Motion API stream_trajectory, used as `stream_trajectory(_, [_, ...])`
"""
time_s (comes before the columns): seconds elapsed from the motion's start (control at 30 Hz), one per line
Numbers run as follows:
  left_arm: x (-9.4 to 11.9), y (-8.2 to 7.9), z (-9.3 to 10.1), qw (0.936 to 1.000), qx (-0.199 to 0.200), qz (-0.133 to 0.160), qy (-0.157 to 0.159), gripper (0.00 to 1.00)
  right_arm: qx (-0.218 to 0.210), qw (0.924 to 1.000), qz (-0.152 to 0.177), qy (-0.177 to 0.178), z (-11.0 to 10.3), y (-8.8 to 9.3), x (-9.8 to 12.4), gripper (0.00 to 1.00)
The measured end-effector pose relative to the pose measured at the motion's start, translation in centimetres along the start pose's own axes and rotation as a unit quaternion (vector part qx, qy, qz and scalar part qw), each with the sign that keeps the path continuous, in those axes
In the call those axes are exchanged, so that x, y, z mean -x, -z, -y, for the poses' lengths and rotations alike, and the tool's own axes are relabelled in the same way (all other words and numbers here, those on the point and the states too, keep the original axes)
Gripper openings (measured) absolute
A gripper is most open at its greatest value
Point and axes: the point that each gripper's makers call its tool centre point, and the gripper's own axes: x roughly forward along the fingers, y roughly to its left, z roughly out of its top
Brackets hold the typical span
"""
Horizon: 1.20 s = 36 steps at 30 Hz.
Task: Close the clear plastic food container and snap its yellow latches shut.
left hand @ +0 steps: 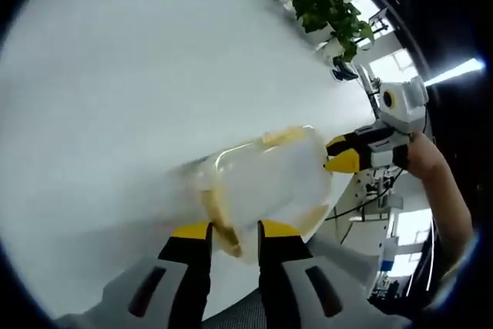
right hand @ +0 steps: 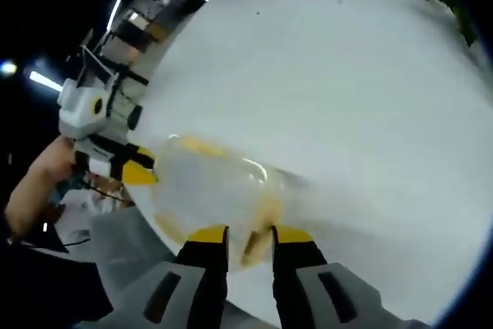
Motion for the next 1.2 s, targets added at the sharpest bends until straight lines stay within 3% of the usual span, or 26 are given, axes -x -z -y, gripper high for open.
stream_trajectory(0.33, [-0.1,0.0,0.1,1.0000,0.005,0.005,0.005,0.19,0.010,0.9998,-0.016,0.005,0.0,0.0,-0.1,0.17])
stream_trajectory(0.37, [-0.2,0.0,0.1,1.0000,0.006,0.005,0.005,0.18,-0.013,0.9994,-0.031,0.006,-0.2,0.9,0.1,0.15])
stream_trajectory(0.4, [-0.3,0.1,-0.1,0.9999,0.015,0.005,0.005,0.18,0.004,0.9994,-0.034,-0.003,-0.3,0.9,-0.1,0.15])
stream_trajectory(0.7, [-0.3,0.1,0.0,0.9998,0.018,-0.001,0.011,0.19,0.001,0.9994,-0.034,0.009,-0.1,0.4,-0.4,0.16])
stream_trajectory(1.1, [0.0,0.0,0.0,0.9998,0.012,0.017,0.004,0.20,-0.004,0.9999,-0.009,0.011,0.0,-0.2,-0.2,0.17])
stream_trajectory(1.2, [-0.1,-0.1,-0.2,0.9993,0.029,0.023,0.006,0.22,-0.006,0.9999,0.001,0.008,-0.1,0.0,0.0,0.17])
